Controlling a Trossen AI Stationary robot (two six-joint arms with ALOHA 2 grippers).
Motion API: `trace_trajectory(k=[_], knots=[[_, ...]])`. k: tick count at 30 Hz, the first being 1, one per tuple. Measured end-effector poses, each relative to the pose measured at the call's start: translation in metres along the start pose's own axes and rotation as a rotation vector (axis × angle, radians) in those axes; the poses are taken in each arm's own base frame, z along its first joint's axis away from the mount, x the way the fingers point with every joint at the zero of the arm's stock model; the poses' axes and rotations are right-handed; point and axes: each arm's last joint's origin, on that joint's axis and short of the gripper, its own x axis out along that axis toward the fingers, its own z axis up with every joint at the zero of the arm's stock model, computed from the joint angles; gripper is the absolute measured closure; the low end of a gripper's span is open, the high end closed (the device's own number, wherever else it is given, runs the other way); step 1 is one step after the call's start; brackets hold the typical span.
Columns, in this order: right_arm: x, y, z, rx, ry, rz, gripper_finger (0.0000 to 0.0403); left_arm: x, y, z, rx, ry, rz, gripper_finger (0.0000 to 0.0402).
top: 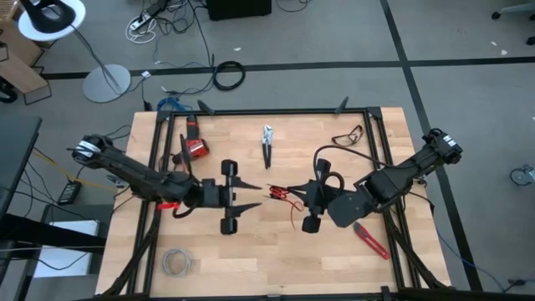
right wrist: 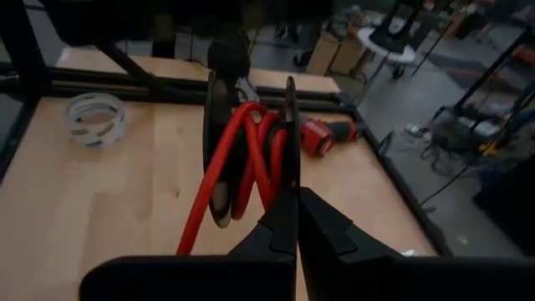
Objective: Coil cords
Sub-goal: Coil the red wire onto the black spool
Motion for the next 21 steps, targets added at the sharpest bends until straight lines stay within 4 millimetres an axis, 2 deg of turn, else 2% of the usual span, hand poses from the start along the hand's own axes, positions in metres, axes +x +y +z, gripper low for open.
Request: trace_trajectory(k=[4,9,17,21], knots=[[0.007,-0.006,-0.002,0.034,0.044,0.034,0.0403,-0.004,-0.005,0.012,0.075,0.219,0.037,0.0226],[0.018,-0.016,-0.003,0.077,0.096,0.104,0.0403,0.007,-0.005,0.036,0.139,0.479,0.079,0.0232],[0.035,-0.036,-0.006,0.101,0.169,0.143,0.0403,0.031,-0.001,0.074,0.202,0.723,0.029,0.0234],[0.040,-0.043,-0.006,0.104,0.174,0.131,0.0403,0.045,-0.003,0.075,0.241,0.837,0.012,0.0234]])
